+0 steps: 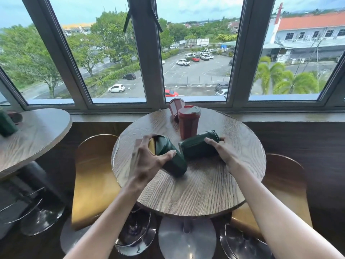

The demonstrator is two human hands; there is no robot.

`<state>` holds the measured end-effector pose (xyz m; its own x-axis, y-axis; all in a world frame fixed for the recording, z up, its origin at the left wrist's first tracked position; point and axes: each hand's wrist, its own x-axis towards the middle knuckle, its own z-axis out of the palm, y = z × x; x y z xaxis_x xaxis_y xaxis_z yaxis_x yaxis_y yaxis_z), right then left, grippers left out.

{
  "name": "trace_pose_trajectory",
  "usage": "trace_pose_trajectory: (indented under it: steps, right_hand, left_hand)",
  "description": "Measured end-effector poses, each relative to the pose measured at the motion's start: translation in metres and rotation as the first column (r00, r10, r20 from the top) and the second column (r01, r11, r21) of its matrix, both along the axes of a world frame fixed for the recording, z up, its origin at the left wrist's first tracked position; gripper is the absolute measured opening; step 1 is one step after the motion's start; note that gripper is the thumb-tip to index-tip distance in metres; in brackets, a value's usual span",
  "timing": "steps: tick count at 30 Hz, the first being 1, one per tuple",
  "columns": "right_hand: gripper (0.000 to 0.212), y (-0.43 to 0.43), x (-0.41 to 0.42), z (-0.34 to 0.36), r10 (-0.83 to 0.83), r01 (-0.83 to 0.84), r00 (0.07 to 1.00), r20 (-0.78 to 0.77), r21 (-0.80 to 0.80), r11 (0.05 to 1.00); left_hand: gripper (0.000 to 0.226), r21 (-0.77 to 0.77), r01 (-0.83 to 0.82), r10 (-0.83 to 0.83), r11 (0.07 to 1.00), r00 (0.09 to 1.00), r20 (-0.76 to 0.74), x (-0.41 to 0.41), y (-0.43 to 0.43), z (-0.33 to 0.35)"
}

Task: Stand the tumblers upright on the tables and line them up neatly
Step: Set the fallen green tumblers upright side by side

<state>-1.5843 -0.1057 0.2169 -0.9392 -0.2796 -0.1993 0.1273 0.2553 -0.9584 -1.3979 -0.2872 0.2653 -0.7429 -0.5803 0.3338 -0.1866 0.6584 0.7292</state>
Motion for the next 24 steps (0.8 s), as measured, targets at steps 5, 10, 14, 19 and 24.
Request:
trace_pose_trajectory:
  steps: [5,10,14,19,24]
  right_hand:
    - [0.067,0.001,0.0,-0.004,-0.004,0.004,1.0,-0.005,-0.028,1.0]
    - [0.071,0.002,-0.002,-0.007,0.017,-0.015,1.0,0.026,-0.062,0.998]
    - [0.074,0.003,-0.003,-0.01,0.041,-0.038,0.998,0.039,-0.082,0.996]
    - [0.073,0.003,-0.005,-0.012,0.043,-0.036,0.998,0.053,-0.122,0.992]
    - [0.06,0.002,-0.004,-0.015,-0.003,0.003,1.0,-0.001,-0.129,0.992]
  left_hand:
    - [0.09,-0.079,-0.161,0.165,0.984,0.985,0.045,-0.024,0.0,0.005]
    - [0.107,-0.045,-0.178,0.183,0.983,0.971,0.152,-0.036,0.004,0.009]
    - [0.106,-0.006,-0.027,0.028,1.0,0.944,0.329,-0.036,-0.008,0.015]
    - [0.099,0.044,0.026,-0.033,0.999,0.983,0.18,-0.028,-0.026,0.005]
    - [0.088,0.046,-0.021,0.026,0.999,0.992,-0.123,-0.025,-0.005,-0.021]
